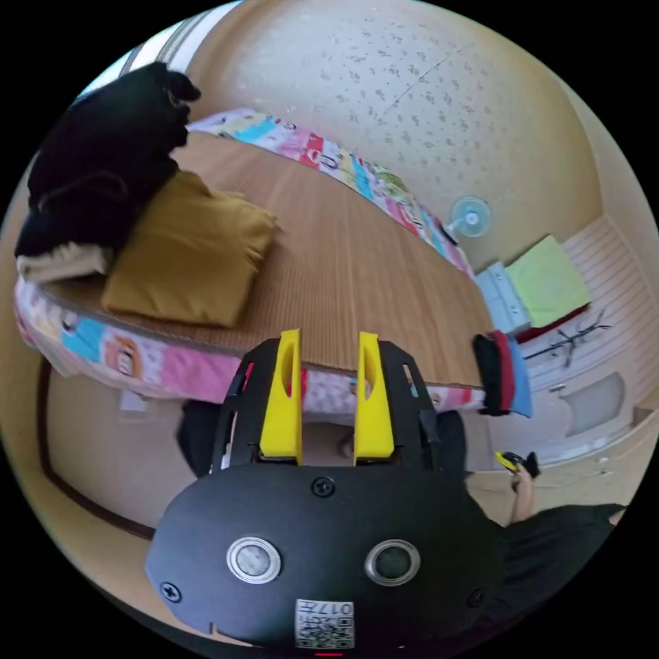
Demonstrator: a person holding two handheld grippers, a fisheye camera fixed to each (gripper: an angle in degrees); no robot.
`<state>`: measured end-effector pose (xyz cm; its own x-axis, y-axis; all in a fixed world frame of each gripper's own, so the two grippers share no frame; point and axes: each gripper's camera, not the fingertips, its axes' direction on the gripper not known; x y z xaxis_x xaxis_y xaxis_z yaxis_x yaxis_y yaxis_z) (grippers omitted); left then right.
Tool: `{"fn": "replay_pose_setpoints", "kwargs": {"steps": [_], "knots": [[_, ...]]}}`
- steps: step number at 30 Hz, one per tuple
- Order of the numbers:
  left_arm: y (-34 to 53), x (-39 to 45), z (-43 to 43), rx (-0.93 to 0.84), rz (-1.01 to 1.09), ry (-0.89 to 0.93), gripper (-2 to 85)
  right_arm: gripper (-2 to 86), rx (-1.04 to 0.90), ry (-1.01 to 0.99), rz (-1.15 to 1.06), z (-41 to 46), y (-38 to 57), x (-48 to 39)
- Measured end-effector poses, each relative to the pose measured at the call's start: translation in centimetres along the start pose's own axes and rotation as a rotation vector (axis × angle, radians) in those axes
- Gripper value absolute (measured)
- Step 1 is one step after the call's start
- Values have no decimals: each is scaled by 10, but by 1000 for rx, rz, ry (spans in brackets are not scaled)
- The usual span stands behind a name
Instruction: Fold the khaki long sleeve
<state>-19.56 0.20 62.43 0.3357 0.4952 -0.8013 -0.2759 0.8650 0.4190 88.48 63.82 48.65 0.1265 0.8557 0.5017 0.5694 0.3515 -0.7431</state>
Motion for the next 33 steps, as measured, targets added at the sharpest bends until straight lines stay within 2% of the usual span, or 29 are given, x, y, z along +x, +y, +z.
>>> {"fn": "replay_pose_setpoints", "kwargs": {"steps": [3, 6, 7, 8, 12, 15, 17, 18, 20, 23, 27, 31, 33], "knots": [[-45, -13, 27, -11, 32, -131, 134, 4, -253, 183, 60, 40, -14, -5], [-90, -28, 95, -163, 68, -328, 148, 3, -411, 168, 40, 74, -13, -18], [-102, -36, 126, -238, 48, -427, 158, 3, -429, 157, 37, 79, -13, -22], [-109, -44, 158, -326, 37, -449, 154, 3, -448, 139, 25, 87, -11, -28], [-119, -35, 198, -385, 41, -544, 83, 2, -432, 146, -60, 92, 3, -58], [-128, 11, 181, -258, 170, -403, 52, 2, -348, 164, -149, 81, 14, -81], [-125, 57, 157, -169, 326, -156, 51, 2, -285, 171, -206, 74, 18, -98], [-121, 68, 153, -156, 374, -90, 51, 2, -248, 162, -264, 71, 20, -112], [-86, 117, 149, -174, 603, 151, 51, 2, -203, 137, -388, 71, 24, -134], [-24, 143, 176, -281, 703, 380, 51, 3, -153, 92, -565, 82, 33, -161], [43, 131, 212, -363, 596, 486, 51, 6, -137, -137, -803, 125, 46, -182], [87, 116, 205, -346, 498, 397, 53, 14, -287, -254, -772, 202, 38, -190], [92, 108, 193, -338, 469, 380, 55, 30, -336, -269, -838, 253, 41, -204]]}}
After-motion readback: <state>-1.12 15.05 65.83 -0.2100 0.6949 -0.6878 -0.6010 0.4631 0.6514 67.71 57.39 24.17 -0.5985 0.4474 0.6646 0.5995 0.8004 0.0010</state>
